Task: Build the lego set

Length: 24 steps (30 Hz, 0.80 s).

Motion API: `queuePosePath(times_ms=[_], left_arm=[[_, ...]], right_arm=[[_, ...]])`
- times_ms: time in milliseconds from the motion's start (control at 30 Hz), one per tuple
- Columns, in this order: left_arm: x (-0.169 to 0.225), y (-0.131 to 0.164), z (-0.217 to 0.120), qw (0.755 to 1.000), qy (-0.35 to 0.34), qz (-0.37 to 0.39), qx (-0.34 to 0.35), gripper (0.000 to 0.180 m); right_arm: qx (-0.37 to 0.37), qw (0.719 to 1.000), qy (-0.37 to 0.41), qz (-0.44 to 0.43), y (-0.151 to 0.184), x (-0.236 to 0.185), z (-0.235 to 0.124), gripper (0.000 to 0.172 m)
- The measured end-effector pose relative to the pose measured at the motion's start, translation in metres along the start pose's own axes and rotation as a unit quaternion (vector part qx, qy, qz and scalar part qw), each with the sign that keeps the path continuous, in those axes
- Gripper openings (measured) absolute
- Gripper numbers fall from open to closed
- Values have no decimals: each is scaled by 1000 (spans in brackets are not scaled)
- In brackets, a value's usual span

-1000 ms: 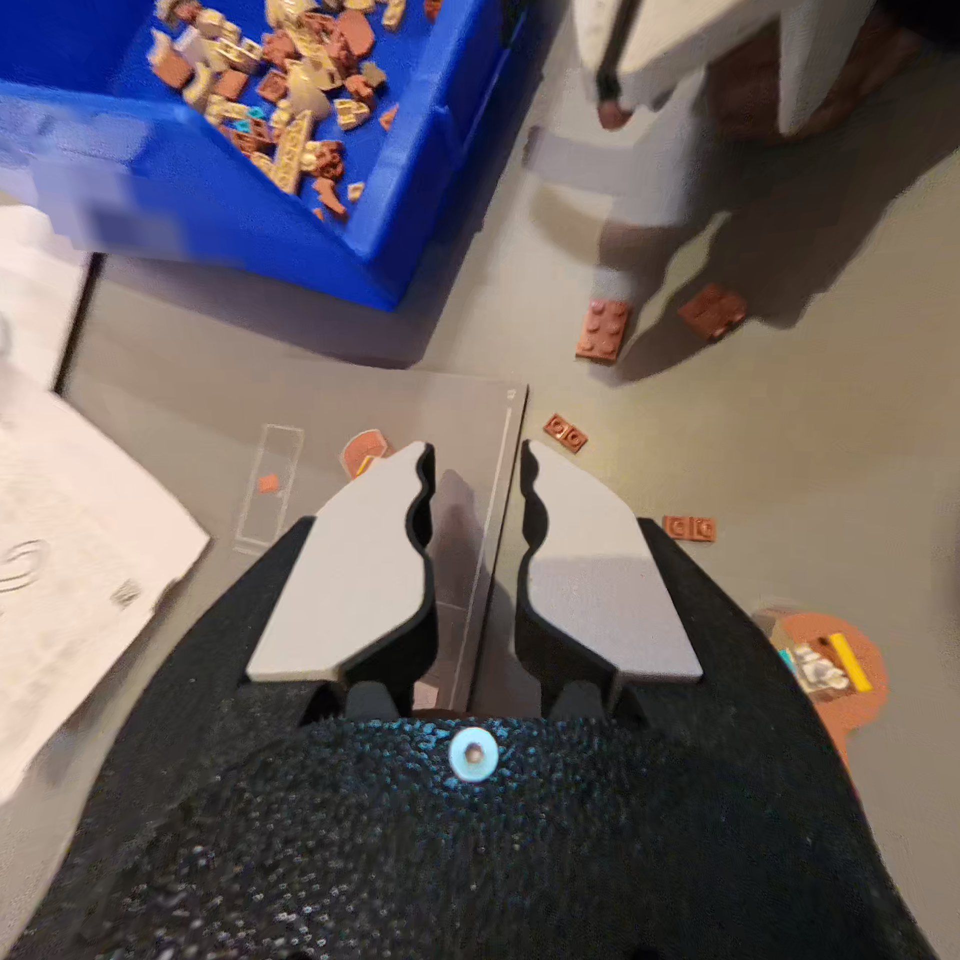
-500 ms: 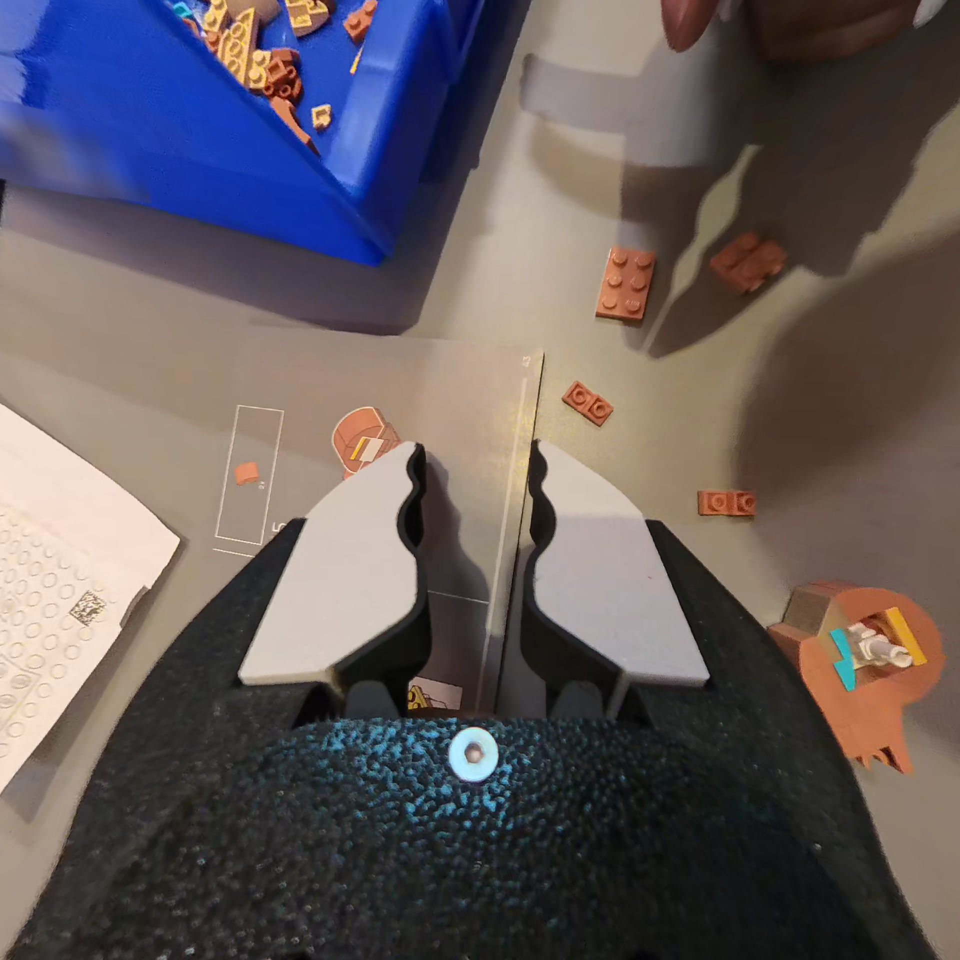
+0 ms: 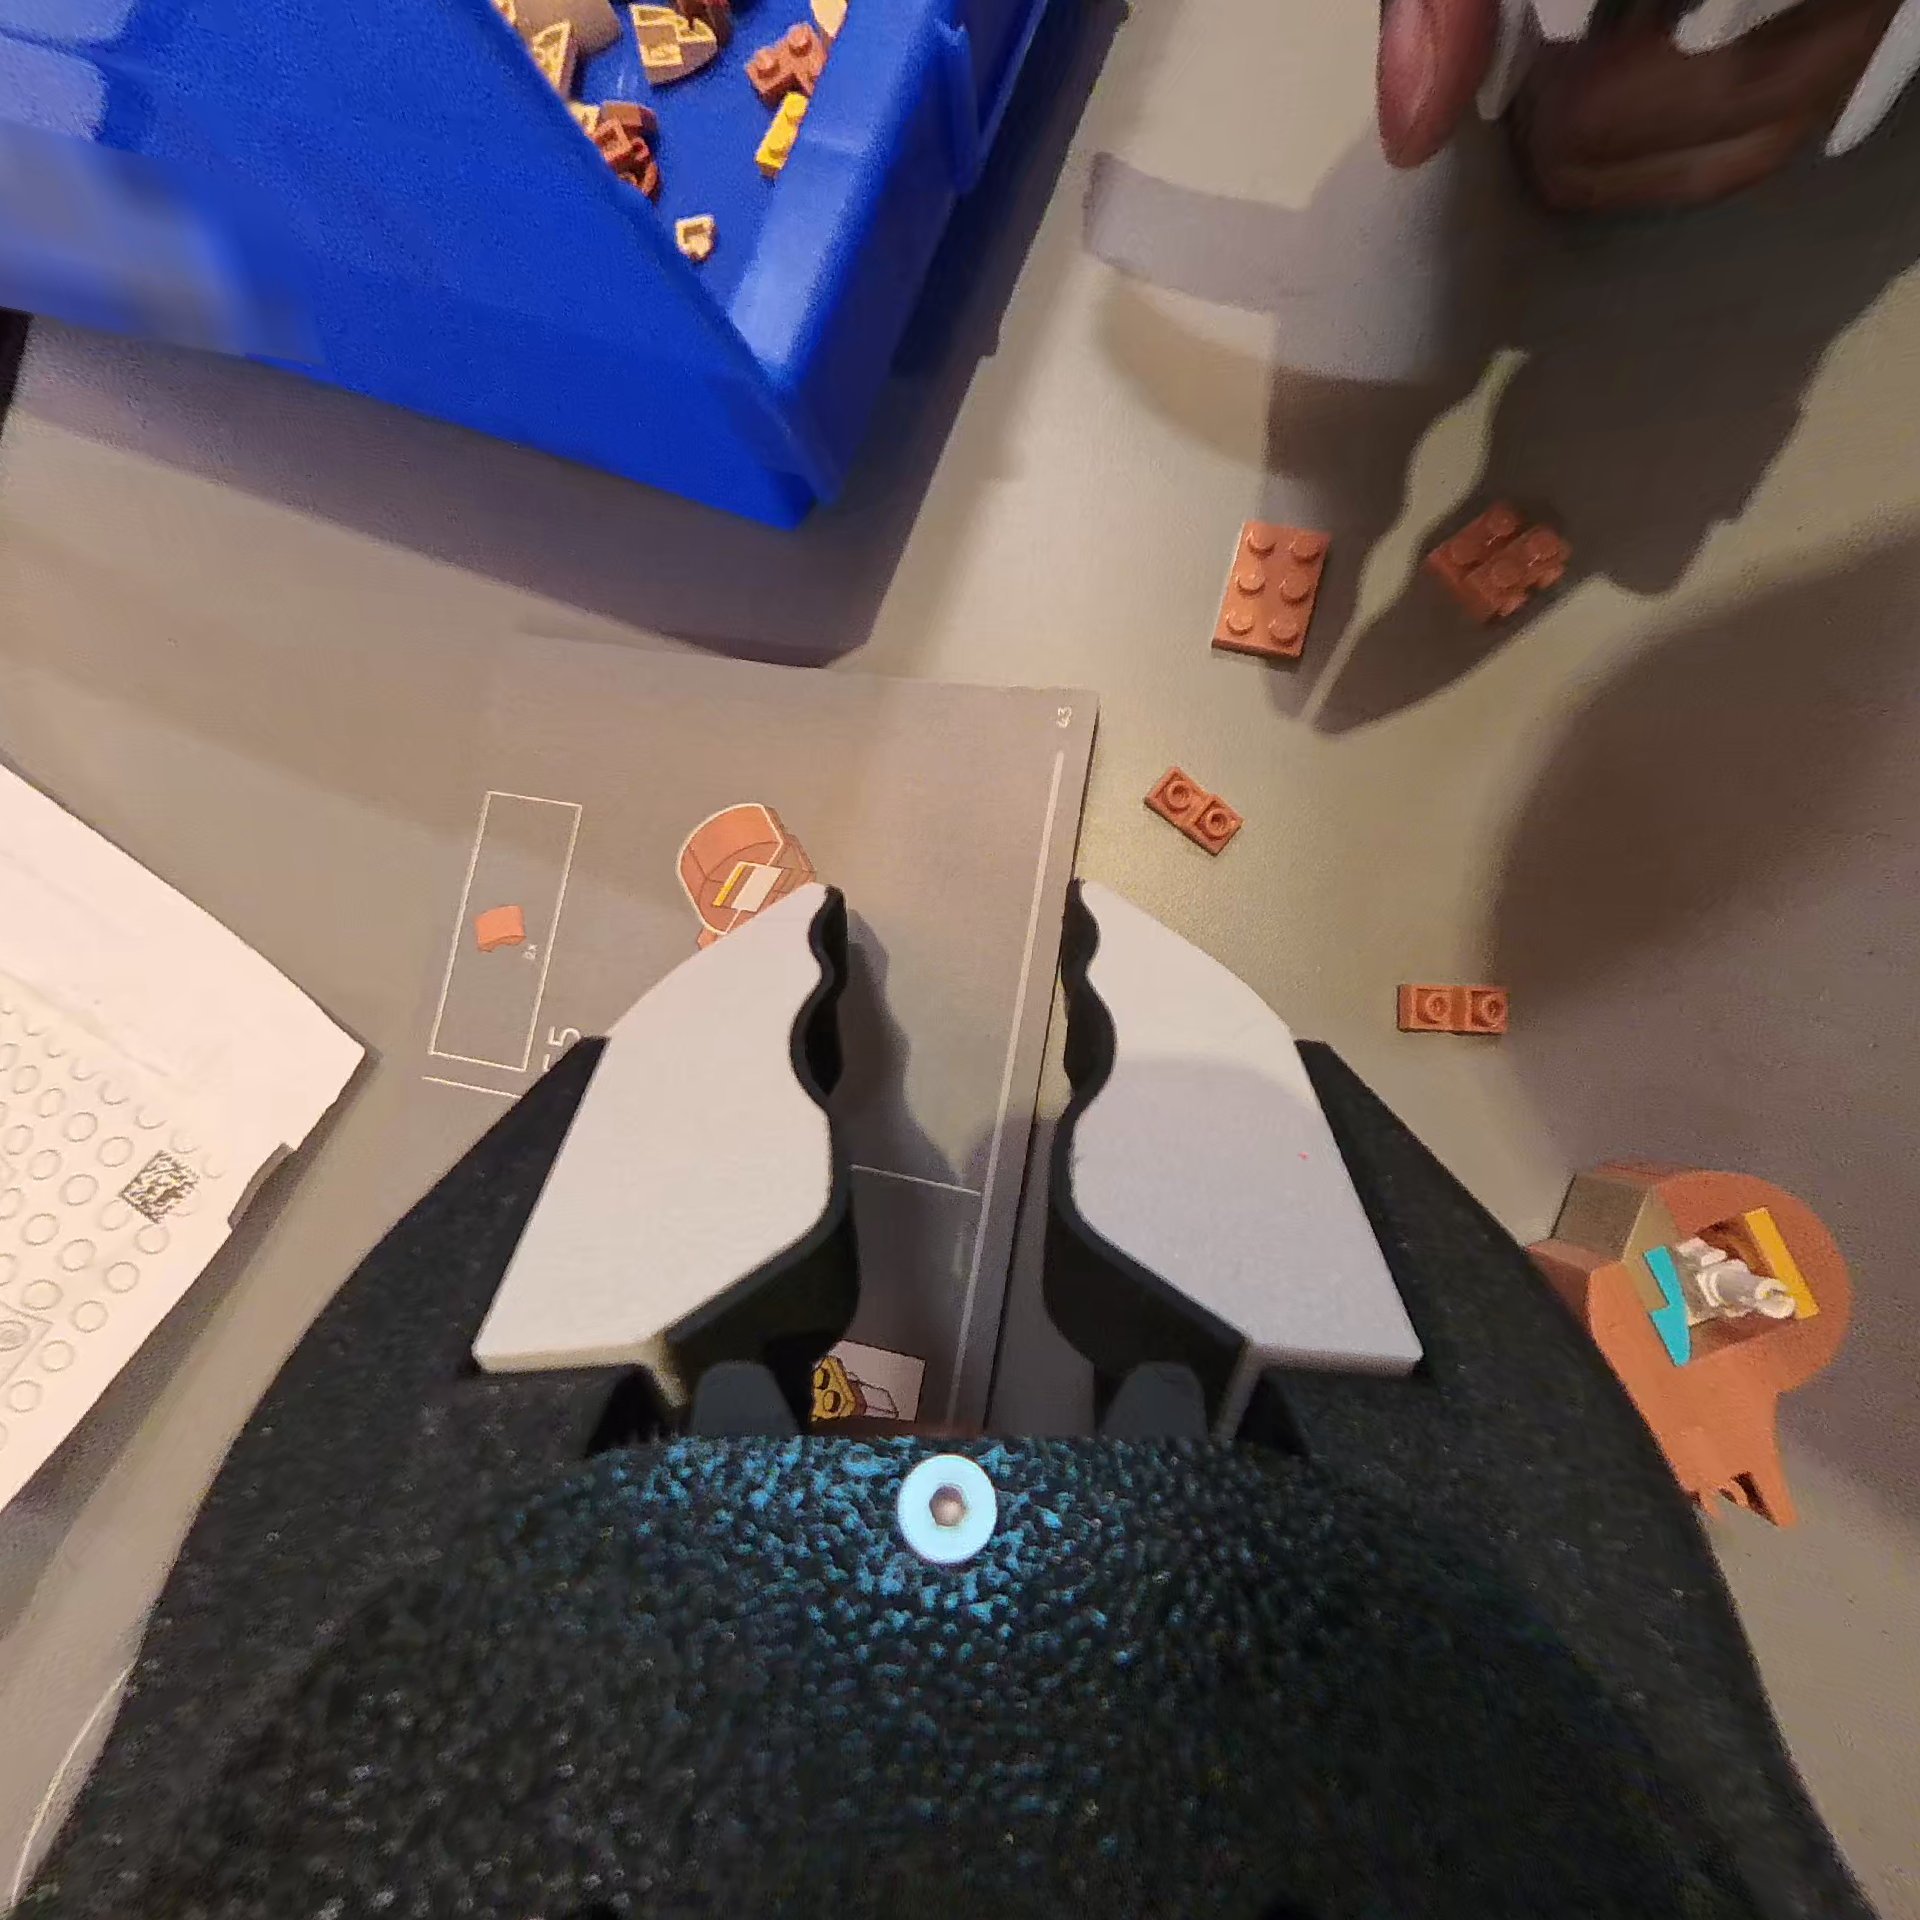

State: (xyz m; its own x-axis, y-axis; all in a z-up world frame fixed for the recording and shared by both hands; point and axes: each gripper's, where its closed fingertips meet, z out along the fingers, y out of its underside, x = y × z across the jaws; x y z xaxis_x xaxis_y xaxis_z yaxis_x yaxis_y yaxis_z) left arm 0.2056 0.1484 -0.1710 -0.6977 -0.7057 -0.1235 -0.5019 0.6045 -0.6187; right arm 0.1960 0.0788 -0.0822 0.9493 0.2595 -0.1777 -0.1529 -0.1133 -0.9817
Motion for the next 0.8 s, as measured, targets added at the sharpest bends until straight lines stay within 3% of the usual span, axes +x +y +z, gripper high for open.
queuePosePath(times_ms=[800], left_arm=[[0, 2, -3, 999, 22, -24, 2, 39]], right_arm=[[-5, 1000, -9, 6, 1, -1, 1, 2]])
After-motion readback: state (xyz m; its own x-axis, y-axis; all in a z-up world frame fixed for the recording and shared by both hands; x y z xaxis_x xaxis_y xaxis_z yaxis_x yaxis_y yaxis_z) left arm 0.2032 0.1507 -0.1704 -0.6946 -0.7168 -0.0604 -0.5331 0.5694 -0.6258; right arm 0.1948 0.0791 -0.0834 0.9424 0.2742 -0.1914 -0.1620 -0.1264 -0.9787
